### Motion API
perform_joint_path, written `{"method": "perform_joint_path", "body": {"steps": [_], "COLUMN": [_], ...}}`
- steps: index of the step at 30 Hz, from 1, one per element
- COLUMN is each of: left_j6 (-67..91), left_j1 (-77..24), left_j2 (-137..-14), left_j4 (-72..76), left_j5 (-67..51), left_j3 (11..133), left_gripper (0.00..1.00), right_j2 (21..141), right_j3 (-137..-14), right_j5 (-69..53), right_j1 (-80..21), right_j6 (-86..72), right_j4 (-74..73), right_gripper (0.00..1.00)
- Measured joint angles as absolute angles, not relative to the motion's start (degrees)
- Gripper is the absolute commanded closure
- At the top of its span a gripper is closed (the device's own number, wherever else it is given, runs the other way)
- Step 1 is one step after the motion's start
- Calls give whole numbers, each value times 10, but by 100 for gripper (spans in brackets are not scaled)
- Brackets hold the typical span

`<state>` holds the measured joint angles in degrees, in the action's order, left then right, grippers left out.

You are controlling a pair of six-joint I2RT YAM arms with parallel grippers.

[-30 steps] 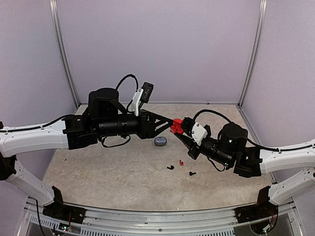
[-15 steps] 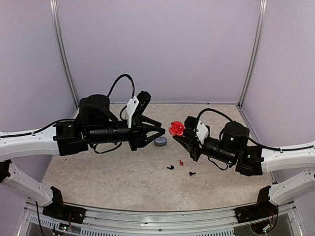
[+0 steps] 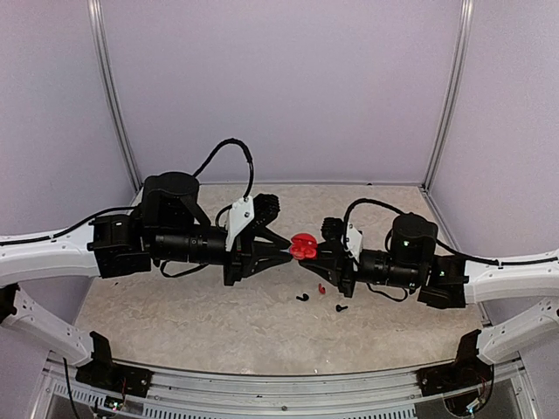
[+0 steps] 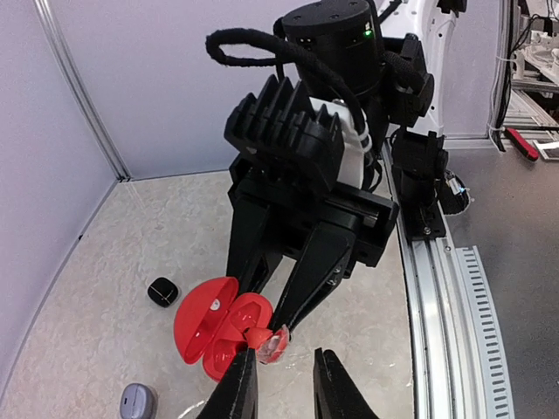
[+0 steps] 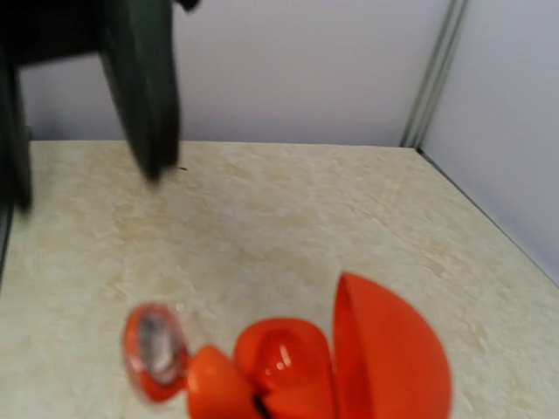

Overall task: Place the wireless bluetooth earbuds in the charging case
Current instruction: Adjust the right earbud in the right side groove of the charging case.

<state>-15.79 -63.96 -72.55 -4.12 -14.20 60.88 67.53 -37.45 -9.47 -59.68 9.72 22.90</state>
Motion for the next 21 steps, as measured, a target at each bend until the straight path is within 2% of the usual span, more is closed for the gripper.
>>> {"method": "perform_joint_path", "body": {"steps": [17, 19, 21], "left_j6": [-183, -183, -183], "left_j1": [-654, -655, -655], "left_j2": [-761, -762, -762], "left_j4": [-60, -60, -60], "left_j5": [-142, -136, -131], "left_j3": [633, 633, 633], "left_gripper": [85, 84, 78], "right_j2": [685, 685, 685], "right_j3": [-387, -387, -387], "right_j5": [-135, -137, -139], "right_j1": [-595, -595, -595], "right_j6": [93, 93, 93], "right_j4": [214, 211, 209], "right_gripper": [99, 99, 99]}}
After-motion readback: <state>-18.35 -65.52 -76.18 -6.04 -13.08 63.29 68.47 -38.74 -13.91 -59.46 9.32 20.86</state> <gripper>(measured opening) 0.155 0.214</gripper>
